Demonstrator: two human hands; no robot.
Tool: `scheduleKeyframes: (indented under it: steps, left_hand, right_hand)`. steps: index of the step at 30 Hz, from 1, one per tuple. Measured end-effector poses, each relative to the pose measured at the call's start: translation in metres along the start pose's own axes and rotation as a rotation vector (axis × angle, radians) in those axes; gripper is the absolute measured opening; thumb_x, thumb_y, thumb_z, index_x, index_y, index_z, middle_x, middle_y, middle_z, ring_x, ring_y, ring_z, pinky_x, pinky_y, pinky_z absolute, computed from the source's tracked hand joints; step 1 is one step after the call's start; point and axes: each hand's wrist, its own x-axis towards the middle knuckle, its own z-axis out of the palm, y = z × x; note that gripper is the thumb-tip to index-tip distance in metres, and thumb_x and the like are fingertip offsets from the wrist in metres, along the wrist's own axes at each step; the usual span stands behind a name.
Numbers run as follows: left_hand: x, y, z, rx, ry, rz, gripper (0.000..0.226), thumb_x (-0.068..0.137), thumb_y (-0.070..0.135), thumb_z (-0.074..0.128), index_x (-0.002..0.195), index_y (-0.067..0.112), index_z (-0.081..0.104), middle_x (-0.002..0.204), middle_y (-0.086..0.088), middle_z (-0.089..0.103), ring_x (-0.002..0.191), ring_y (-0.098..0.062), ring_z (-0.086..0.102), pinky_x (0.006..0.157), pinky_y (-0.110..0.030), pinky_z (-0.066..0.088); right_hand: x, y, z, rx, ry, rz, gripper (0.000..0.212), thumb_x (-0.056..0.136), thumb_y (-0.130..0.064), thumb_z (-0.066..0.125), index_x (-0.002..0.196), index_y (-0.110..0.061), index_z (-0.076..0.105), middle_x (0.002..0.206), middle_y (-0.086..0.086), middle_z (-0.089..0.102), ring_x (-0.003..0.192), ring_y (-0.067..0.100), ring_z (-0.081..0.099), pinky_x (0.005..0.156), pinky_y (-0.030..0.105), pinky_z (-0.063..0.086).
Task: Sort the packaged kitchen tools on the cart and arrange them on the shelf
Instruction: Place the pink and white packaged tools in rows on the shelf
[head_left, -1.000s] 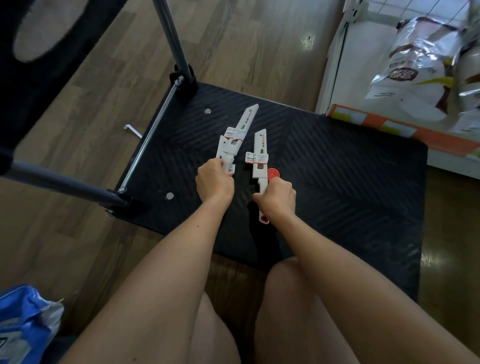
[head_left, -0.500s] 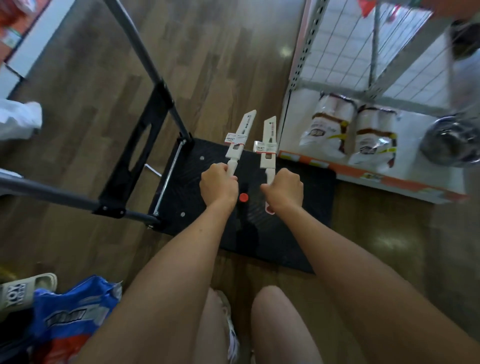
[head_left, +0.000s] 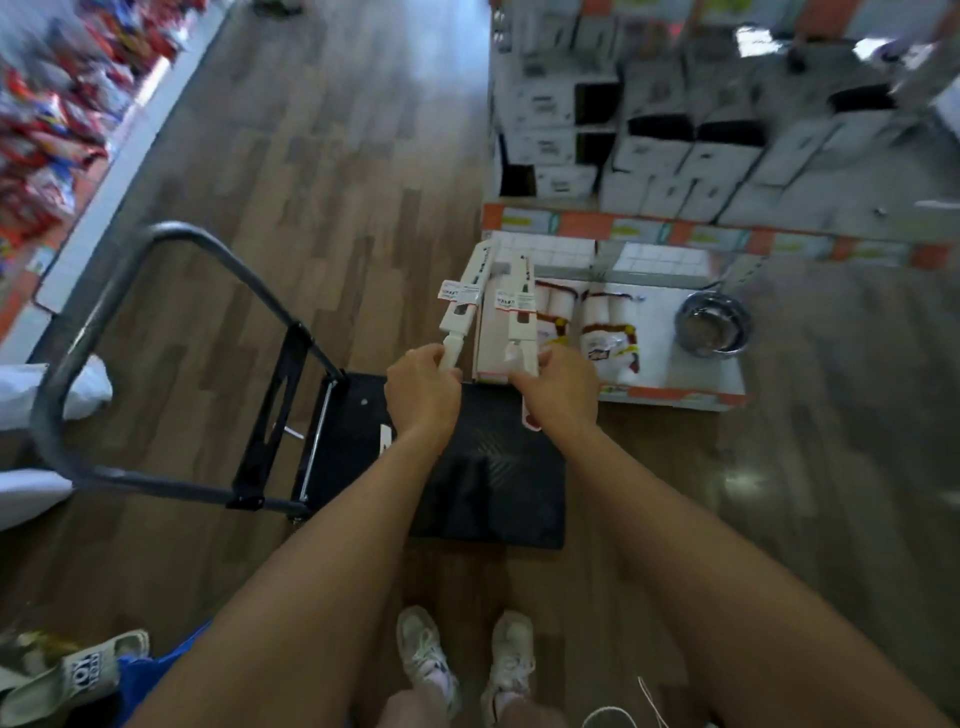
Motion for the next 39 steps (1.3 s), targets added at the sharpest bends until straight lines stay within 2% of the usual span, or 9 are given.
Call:
scheduleKeyframes:
  steps: [3, 8, 13, 16, 19, 22, 32, 35, 39]
  left_hand:
    - [-0.027, 0.033, 0.006, -0.048, -0.014, 0.091, 0.021, 0.086, 0.015, 0.060, 0.104, 0.011, 0.069, 0.104, -0.006, 0.070, 0.097, -0.021, 0.064, 0.082, -0.031, 0.046]
    - [-0.068, 0.089, 0.029, -0.176, -0.049, 0.138, 0.025, 0.084, 0.017, 0.063, 0.108, 0.012, 0.068, 0.106, -0.007, 0.070, 0.098, -0.020, 0.063, 0.080, -0.025, 0.044]
    - [-0.098, 0.140, 0.050, -0.218, -0.087, 0.275, 0.019, 0.084, 0.014, 0.063, 0.101, 0.006, 0.068, 0.102, -0.008, 0.070, 0.089, -0.014, 0.062, 0.082, -0.028, 0.050]
    - [-0.109, 0.167, 0.062, -0.216, -0.111, 0.347, 0.024, 0.084, 0.014, 0.064, 0.108, 0.008, 0.067, 0.106, -0.008, 0.069, 0.095, -0.017, 0.064, 0.077, -0.023, 0.047]
    - [-0.114, 0.192, 0.071, -0.208, -0.112, 0.412, 0.027, 0.083, 0.018, 0.067, 0.109, 0.009, 0.067, 0.104, -0.007, 0.070, 0.091, -0.015, 0.064, 0.078, -0.024, 0.048]
    - [-0.111, 0.215, 0.080, -0.216, -0.144, 0.437, 0.031, 0.082, 0.021, 0.067, 0.113, 0.014, 0.066, 0.106, -0.001, 0.070, 0.091, -0.009, 0.063, 0.082, -0.024, 0.050]
    - [-0.063, 0.318, 0.118, -0.259, -0.065, 0.484, 0.037, 0.079, 0.022, 0.070, 0.115, 0.015, 0.065, 0.104, 0.000, 0.071, 0.082, -0.003, 0.061, 0.079, -0.017, 0.047]
    - [-0.049, 0.354, 0.126, -0.281, -0.075, 0.471, 0.036, 0.079, 0.022, 0.071, 0.114, 0.017, 0.066, 0.098, 0.003, 0.070, 0.074, 0.001, 0.058, 0.066, -0.002, 0.042]
    - [-0.028, 0.397, 0.138, -0.289, -0.075, 0.473, 0.033, 0.079, 0.022, 0.070, 0.111, 0.017, 0.067, 0.090, 0.008, 0.069, 0.065, 0.008, 0.055, 0.061, 0.001, 0.043]
  right_hand:
    - [-0.013, 0.014, -0.044, 0.019, 0.045, 0.022, 0.029, 0.082, -0.026, 0.064, 0.099, -0.003, 0.062, 0.102, 0.013, 0.068, 0.093, 0.025, 0.064, 0.079, 0.036, 0.053]
    - [-0.033, 0.043, -0.111, 0.106, 0.131, -0.011, 0.026, 0.084, -0.020, 0.064, 0.107, -0.007, 0.062, 0.109, 0.007, 0.067, 0.099, 0.019, 0.062, 0.069, 0.017, 0.038]
    - [-0.039, 0.075, -0.165, 0.094, 0.216, -0.020, 0.023, 0.084, -0.023, 0.063, 0.100, -0.006, 0.061, 0.101, 0.009, 0.068, 0.085, 0.016, 0.059, 0.075, 0.029, 0.048]
    - [-0.039, 0.092, -0.195, 0.097, 0.264, -0.008, 0.027, 0.085, -0.030, 0.062, 0.100, -0.007, 0.062, 0.099, 0.007, 0.068, 0.081, 0.013, 0.057, 0.075, 0.029, 0.048]
    - [-0.032, 0.106, -0.221, 0.090, 0.299, 0.006, 0.032, 0.084, -0.028, 0.064, 0.108, -0.008, 0.061, 0.106, 0.006, 0.067, 0.088, 0.012, 0.059, 0.072, 0.017, 0.045]
    - [-0.018, 0.116, -0.243, 0.107, 0.307, 0.003, 0.033, 0.083, -0.025, 0.065, 0.112, -0.009, 0.060, 0.111, 0.004, 0.067, 0.082, 0.003, 0.051, 0.056, 0.003, 0.037]
    - [0.073, 0.129, -0.327, 0.128, 0.395, -0.046, 0.030, 0.080, -0.028, 0.069, 0.105, -0.013, 0.064, 0.096, -0.004, 0.068, 0.079, 0.004, 0.056, 0.077, 0.021, 0.051]
    - [0.101, 0.125, -0.358, 0.119, 0.408, -0.070, 0.027, 0.079, -0.030, 0.069, 0.100, -0.013, 0.065, 0.082, -0.009, 0.062, 0.070, 0.004, 0.057, 0.078, 0.024, 0.053]
    - [0.138, 0.123, -0.390, 0.178, 0.405, -0.054, 0.028, 0.076, -0.031, 0.072, 0.097, -0.013, 0.065, 0.074, -0.009, 0.059, 0.070, 0.010, 0.063, 0.070, 0.034, 0.058]
